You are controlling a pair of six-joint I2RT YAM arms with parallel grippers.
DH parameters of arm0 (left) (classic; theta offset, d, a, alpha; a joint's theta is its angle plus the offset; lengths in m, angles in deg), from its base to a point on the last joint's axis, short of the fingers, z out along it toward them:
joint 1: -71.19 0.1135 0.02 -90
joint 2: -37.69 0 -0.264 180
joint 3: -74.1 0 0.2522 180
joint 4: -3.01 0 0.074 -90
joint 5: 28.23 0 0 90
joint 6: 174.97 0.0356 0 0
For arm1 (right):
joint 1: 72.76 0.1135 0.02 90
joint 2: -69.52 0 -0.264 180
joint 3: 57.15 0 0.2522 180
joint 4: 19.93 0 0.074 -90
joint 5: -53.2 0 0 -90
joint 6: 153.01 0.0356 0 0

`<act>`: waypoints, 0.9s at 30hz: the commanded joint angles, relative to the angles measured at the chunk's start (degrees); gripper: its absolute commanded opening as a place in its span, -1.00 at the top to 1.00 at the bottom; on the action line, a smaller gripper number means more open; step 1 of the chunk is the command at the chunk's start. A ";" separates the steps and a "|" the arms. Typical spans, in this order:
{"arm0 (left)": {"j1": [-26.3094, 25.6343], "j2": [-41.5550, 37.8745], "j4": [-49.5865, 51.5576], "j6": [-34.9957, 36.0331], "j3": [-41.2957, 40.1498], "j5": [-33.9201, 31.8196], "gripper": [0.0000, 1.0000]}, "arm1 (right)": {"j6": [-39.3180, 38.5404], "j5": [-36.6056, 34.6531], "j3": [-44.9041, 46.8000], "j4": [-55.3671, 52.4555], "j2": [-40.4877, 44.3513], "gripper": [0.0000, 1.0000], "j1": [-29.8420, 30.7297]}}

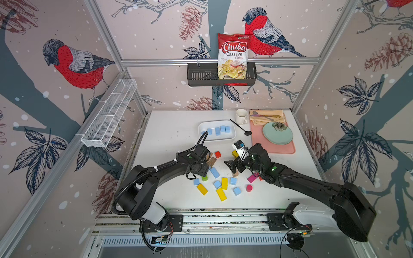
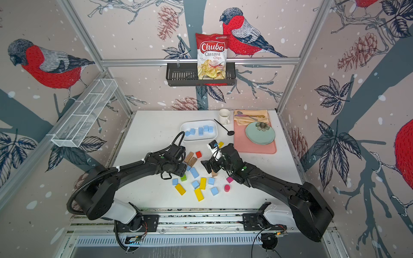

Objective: Pick out the blue building blocks
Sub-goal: Pick up the building block from the center of the board.

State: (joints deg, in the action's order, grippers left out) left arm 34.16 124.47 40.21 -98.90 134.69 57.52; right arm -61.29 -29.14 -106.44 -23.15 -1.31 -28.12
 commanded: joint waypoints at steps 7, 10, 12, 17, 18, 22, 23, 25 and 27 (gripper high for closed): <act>-0.06 2.98 1.00 -2.40 0.01 -0.39 -0.30 | 1.00 -0.50 -0.24 0.73 -0.01 -0.99 0.17; -0.09 4.11 0.73 -2.38 0.41 -0.93 -0.29 | 1.13 -0.55 -0.24 0.88 -0.25 -0.99 0.18; -0.09 4.83 0.69 -2.37 0.68 -1.21 -0.21 | 1.23 -0.47 -0.33 1.12 -0.53 -0.99 0.10; -0.12 5.66 0.45 -3.10 1.07 -2.79 -0.06 | 1.36 -0.37 -0.24 1.76 -0.72 -0.99 0.11; -0.10 5.68 0.22 -3.35 1.00 -3.03 -0.01 | 1.27 -0.47 -0.24 1.67 -0.72 -0.99 0.13; -0.08 6.25 -0.54 -4.38 0.50 -3.30 0.20 | 1.18 -0.87 -0.02 1.32 -0.55 -0.99 0.14; -0.10 6.39 -0.66 -4.55 0.37 -3.22 0.25 | 1.18 -0.96 0.10 1.30 -0.46 -0.99 0.17; -0.12 6.94 -0.85 -4.96 0.35 -3.36 0.30 | 1.27 -1.05 0.20 1.49 -0.37 -0.99 0.16; -0.05 7.34 -1.09 -5.13 0.45 -3.39 0.39 | 1.27 -1.07 0.28 1.63 -0.37 -0.99 0.13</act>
State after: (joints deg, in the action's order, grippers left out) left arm 33.96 130.57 37.94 -102.84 135.61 54.66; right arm -61.07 -29.42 -106.24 -23.23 -1.92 -28.05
